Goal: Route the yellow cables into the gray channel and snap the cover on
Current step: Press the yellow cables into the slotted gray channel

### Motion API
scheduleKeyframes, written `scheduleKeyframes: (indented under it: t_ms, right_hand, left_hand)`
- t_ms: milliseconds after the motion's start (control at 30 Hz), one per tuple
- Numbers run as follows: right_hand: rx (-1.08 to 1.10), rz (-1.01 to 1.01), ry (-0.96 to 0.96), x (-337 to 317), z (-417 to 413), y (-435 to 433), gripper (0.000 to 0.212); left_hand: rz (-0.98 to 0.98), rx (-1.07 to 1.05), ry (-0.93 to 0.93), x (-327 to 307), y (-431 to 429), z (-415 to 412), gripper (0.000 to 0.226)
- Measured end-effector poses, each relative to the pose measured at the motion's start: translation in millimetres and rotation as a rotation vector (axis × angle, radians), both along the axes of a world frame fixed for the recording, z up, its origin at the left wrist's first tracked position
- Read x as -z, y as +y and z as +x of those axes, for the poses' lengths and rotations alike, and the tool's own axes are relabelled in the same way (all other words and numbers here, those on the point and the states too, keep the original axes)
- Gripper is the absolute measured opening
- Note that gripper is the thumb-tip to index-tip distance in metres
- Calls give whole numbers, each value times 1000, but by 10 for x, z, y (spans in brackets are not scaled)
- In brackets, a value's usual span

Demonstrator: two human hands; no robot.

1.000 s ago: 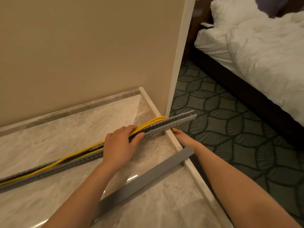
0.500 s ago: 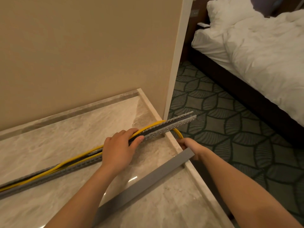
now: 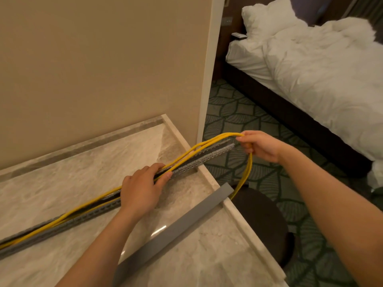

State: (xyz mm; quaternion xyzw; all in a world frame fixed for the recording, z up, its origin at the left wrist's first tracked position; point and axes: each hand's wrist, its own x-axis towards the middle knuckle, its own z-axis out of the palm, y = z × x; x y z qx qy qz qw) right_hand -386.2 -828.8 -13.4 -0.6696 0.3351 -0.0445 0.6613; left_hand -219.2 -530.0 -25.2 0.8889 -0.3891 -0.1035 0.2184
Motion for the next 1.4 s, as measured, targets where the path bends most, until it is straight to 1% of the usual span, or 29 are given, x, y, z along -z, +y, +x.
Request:
scheduleKeyframes:
  t_ms: [67, 133, 233, 367, 467, 533, 633, 767, 833, 933, 1067, 1133, 1233, 1400]
  right_hand:
    - [9, 24, -79, 31, -43, 93, 14]
    - [83, 46, -159, 82, -65, 188, 25]
    - [214, -27, -243, 176, -80, 346, 27]
    - [321, -80, -251, 271, -91, 531, 29]
    - [412, -140, -226, 310, -63, 641, 29]
    - [448, -160, -225, 317, -24, 714, 28]
    - [445, -121, -242, 323, 20, 802, 28]
    - [396, 0, -282, 279, 15, 875, 19]
    - [358, -7, -271, 256, -5, 892, 18]
    - [344, -25, -280, 219, -35, 935, 14]
    - [339, -14, -342, 165, -56, 974, 14]
    - [329, -70, -303, 134, -60, 974, 16]
    - [329, -190, -181, 139, -95, 980, 20]
    - [303, -162, -134, 132, -118, 1013, 18]
  left_hand:
    - [-10, -3, 4, -8, -7, -11, 32]
    - [-26, -11, 15, -20, -5, -20, 31]
    - [-134, -57, 57, -54, 11, -60, 26]
    - [-337, -146, 168, -97, 34, -89, 23]
    - [-406, -205, 177, -105, 80, -66, 14]
    - [-414, -210, 182, -106, 127, -49, 12]
    - [-384, -164, 175, -120, 196, -35, 7]
    - [-306, -77, 127, -149, 305, 8, 6]
    - [-295, -55, 124, -152, 366, 17, 1]
    - [-295, -22, 99, -131, 436, -2, 8]
    - [-344, -75, 172, -145, 448, -20, 14]
    - [-348, -89, 201, -160, 440, -26, 15]
    - [-355, -96, 206, -169, 439, -40, 15]
    - [-389, -147, 256, -167, 433, -56, 23]
